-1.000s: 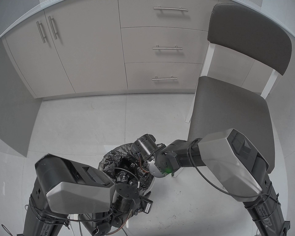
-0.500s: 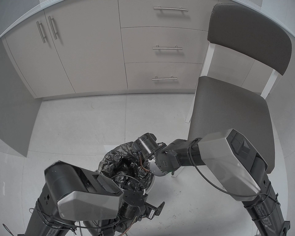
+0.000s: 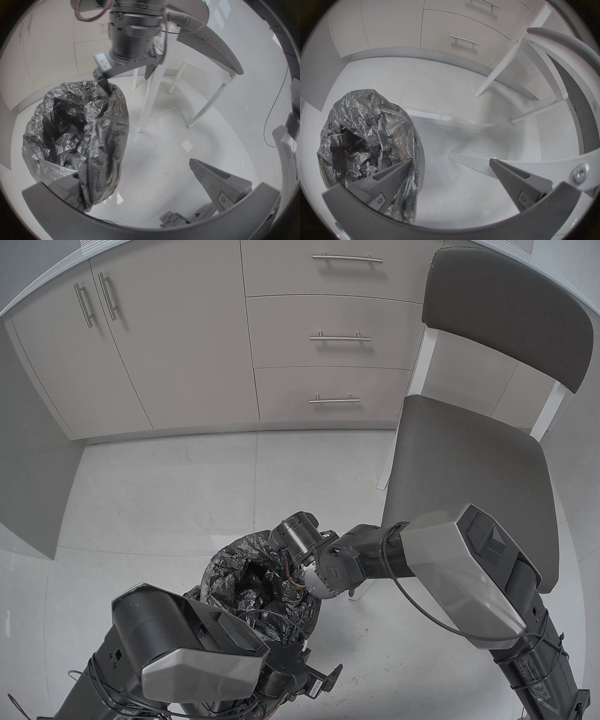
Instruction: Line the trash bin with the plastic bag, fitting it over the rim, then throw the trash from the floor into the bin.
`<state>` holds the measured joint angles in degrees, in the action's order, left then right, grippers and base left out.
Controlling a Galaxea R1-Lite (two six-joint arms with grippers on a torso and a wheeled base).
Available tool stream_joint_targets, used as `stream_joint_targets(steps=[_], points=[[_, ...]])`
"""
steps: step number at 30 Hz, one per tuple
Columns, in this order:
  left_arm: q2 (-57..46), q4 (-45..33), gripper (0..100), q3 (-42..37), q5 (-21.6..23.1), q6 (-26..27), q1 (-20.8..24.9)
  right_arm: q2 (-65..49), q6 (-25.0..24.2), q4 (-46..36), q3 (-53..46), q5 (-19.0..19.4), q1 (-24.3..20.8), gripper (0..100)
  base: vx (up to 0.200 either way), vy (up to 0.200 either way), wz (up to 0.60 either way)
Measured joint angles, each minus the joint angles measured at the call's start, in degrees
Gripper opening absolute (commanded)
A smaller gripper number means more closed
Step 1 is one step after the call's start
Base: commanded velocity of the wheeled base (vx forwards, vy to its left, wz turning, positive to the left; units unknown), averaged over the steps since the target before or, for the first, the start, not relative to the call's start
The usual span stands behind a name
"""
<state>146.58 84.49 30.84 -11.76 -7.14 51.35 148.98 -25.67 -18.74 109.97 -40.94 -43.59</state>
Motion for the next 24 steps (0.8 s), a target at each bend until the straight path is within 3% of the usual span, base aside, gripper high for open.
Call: stream_joint_targets(steps=[17,24], points=[[1.52,-0.05,100,1.43,0.00,-1.58,1.79,1.11,-0.44,-0.37,0.37,-0.06,0.35,100,0.000,0.000,0.00],[1.55,-0.06,100,1.45,-0.22,-1.56,2.12,1.49,-0.60,-0.28,0.76,-2.55,0.38,100,0.000,0.000,0.00]])
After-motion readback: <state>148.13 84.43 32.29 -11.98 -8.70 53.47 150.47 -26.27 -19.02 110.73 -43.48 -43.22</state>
